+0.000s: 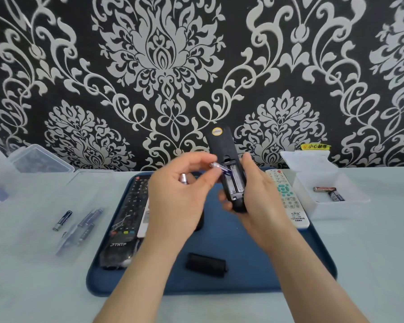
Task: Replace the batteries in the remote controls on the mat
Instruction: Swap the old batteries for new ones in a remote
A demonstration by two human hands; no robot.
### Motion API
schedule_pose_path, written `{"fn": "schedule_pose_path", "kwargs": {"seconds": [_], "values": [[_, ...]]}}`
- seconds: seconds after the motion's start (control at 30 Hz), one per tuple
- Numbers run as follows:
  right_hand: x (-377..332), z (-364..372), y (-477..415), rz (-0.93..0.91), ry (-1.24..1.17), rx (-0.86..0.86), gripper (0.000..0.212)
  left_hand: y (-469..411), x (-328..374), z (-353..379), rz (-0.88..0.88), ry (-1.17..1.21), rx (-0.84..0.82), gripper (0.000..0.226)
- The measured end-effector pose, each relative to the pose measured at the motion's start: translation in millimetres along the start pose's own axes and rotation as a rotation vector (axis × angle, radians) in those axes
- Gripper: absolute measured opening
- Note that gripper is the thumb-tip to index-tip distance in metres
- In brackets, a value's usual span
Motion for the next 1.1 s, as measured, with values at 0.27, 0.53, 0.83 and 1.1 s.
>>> {"fn": "schedule_pose_path", "kwargs": {"seconds": [0.27, 0.53, 0.83, 1.1], "values": [[6.1, -11.5, -4.6, -0.003, 0.021, 0.077, 0.056, 22.6, 20.7, 35.2, 0.372, -0.347, -0.093, 0.019], [2.2, -8.3, -3.3, -0.001, -0.032, 0.038, 0.053, 12.1, -9.6, 38.6, 0.161, -0.22, -0.17, 0.026], [-0.6, -5.3, -2.8, -0.032, -0.033, 0.004, 0.052, 7.8, -10.8, 36.5, 0.019, -0.171, -0.192, 0.034], [-3.7, -6.9, -2.7, -0.06, -0.018, -0.003, 0.047, 5.3, -8.2, 36.6, 0.021, -0.162, -0.199, 0.031]]}}
Point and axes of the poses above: each hand's wrist, its own y-axis away from the middle knuckle, its own z-axis out of the palm, x = y × z, the point moved 10 cm from there along -y, towards the middle knuckle, and after that the axes turned 9 degrees about -z, right-handed, at the moved point
